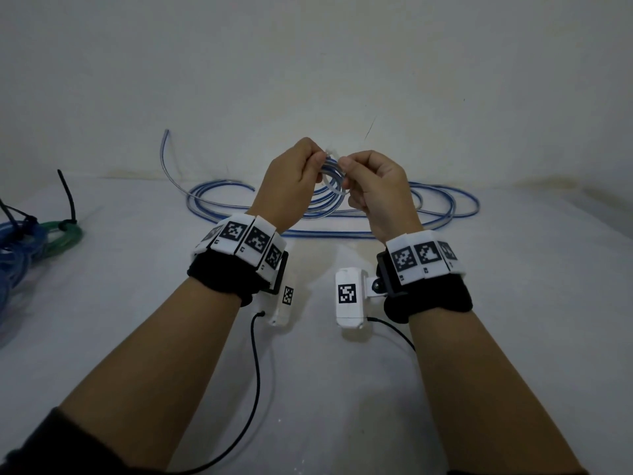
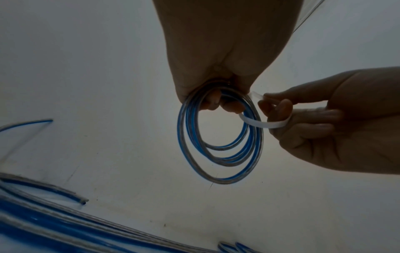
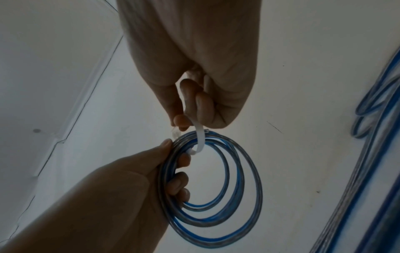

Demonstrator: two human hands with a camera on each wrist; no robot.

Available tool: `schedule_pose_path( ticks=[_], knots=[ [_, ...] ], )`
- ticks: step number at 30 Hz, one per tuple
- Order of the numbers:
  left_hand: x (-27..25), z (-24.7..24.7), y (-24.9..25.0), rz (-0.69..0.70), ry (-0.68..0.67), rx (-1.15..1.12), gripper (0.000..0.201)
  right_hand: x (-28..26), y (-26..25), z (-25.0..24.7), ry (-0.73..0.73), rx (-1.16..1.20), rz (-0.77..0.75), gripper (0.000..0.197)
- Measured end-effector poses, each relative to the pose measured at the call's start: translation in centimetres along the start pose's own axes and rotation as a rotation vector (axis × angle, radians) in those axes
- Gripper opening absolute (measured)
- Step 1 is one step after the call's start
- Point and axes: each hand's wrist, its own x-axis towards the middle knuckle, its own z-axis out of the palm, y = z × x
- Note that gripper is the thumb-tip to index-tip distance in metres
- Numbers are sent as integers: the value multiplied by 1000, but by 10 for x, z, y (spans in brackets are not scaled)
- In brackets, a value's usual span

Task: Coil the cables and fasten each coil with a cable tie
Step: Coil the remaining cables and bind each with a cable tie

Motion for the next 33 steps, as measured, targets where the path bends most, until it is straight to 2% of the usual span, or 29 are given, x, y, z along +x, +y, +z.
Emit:
schedule_pose_path(
  ticks=[13,18,24,29,33],
  knots=[
    [1,1,0,29,-13,13,22,1,1,2,40,41,43,16],
    [0,0,-1,96,-14,54,22,2,0,1,40,72,63,16],
    [2,1,-4,200,56,145,20,2,0,0,17,94,90,19],
    [2,3,0,197,83,129,18,4,-1,-3,12,120,105,20],
    [0,6,4,123,114,-20,11,5,-2,-3,13,143,114,20]
  ],
)
